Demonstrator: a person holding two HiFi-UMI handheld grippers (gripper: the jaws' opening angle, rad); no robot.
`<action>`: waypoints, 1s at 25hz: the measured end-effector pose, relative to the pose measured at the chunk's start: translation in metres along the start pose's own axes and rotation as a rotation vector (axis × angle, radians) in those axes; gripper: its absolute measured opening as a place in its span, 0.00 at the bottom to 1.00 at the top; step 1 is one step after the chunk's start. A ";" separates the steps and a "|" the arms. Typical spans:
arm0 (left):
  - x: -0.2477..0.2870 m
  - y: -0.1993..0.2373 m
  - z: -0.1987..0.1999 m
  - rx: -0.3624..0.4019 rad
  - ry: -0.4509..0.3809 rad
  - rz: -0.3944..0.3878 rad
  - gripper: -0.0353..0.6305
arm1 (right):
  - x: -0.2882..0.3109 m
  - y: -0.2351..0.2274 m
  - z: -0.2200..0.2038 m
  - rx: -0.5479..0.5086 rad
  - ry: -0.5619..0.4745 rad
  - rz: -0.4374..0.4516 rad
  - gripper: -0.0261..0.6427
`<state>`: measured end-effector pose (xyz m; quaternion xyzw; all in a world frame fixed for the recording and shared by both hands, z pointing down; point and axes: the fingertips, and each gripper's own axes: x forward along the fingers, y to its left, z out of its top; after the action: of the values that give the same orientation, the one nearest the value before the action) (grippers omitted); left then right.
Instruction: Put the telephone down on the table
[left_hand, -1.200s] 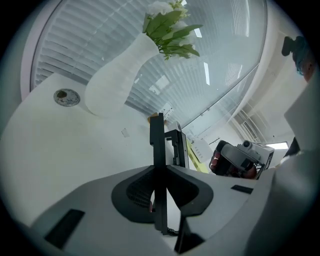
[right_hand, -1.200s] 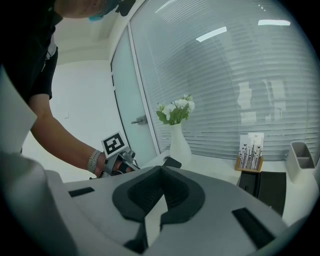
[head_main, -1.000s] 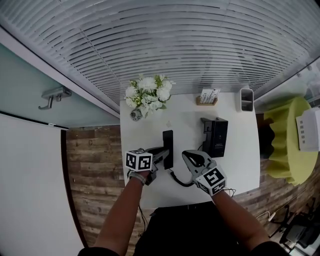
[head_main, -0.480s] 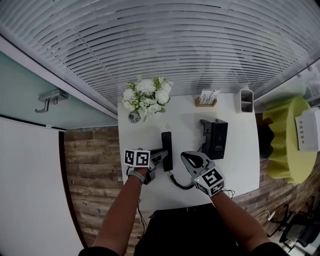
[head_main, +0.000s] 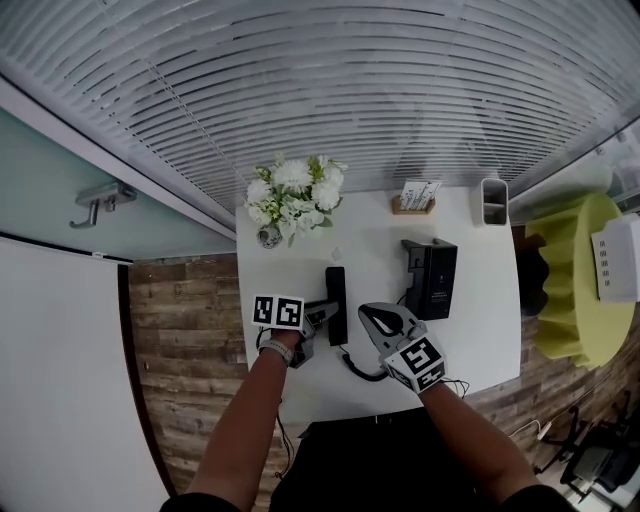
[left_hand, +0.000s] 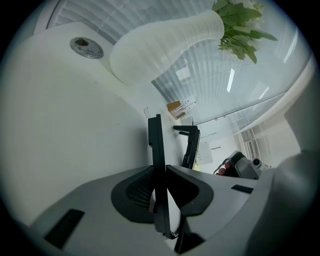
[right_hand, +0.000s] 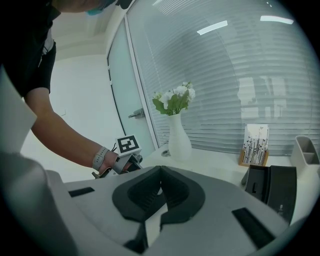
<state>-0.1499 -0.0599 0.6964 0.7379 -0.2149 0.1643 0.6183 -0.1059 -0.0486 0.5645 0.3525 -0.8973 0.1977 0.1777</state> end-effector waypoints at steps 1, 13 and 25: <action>0.000 0.001 0.000 -0.006 0.002 0.006 0.17 | 0.000 0.000 0.000 0.001 0.000 -0.001 0.07; 0.000 0.008 0.001 0.006 0.022 0.079 0.19 | -0.004 0.001 0.000 0.005 0.003 -0.013 0.07; -0.007 0.016 0.006 0.090 0.019 0.212 0.22 | -0.010 -0.003 0.001 0.002 0.004 -0.019 0.07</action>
<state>-0.1642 -0.0673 0.7057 0.7364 -0.2782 0.2453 0.5658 -0.0970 -0.0453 0.5594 0.3605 -0.8934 0.1976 0.1810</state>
